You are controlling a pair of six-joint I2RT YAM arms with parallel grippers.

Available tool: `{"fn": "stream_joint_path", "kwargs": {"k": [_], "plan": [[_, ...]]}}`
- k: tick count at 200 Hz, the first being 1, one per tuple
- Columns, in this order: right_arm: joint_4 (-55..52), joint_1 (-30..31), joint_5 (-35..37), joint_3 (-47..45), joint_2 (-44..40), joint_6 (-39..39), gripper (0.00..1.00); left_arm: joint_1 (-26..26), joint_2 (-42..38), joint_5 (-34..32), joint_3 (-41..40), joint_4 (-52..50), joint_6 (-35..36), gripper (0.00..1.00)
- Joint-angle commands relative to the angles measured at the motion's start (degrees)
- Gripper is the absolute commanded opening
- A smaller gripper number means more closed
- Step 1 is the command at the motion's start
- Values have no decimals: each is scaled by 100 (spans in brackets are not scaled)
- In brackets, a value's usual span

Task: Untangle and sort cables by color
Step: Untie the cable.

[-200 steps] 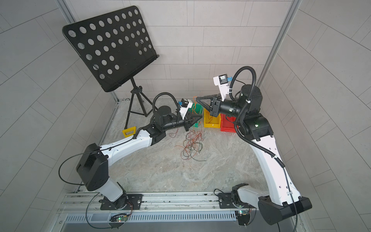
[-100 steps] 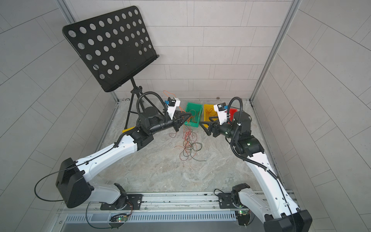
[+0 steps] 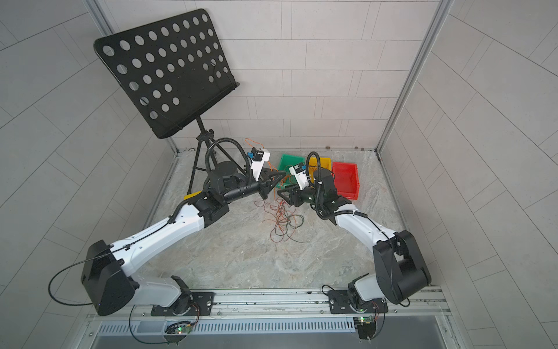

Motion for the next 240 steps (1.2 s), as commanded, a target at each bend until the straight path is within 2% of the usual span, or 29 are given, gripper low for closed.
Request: {"fn": "stream_joint_path", "kwargs": {"k": [1,9,62,86,133,138,149,168,181,196,215,240], "plan": [[437,22,-239,94,146,118,10,104,-265,-88,54,-169,58,0],[238,20,-38,36,131,18,0,189,-321,-85,144,-341,106,0],[-1552,20,1153,-418,279,-1136,0,945,-786,-245,1190,-2013,831,0],[-1822,16,1553,-538,475,-1135,0,1120,-985,-404,1403,-2291,1031,0],[-2456,-2,2084,-221,638,-1106,0,1232,-1207,-643,1617,-2324,1103,0],[-2493,3,2107,-198,580,-1121,4,1230,-1218,-637,1620,-2307,1097,0],[-2512,-9,2095,-194,354,-1120,22,1232,-1225,-582,1586,-2266,1057,0],[-2516,-19,2112,-228,-122,-1082,45,1233,-1236,-467,1476,-2203,964,0],[-2624,-34,2197,-191,-447,-1096,57,1237,-1242,-434,1387,-2153,908,0],[-2843,-49,2335,-64,-805,-1188,67,1238,-1243,-371,1304,-2094,839,0],[-3043,-51,2355,157,-1268,-1326,74,1238,-1242,-287,1225,-2085,744,0],[-2590,-50,1749,177,-1929,-1399,84,1237,-1240,-148,1007,-1948,462,0]]}}
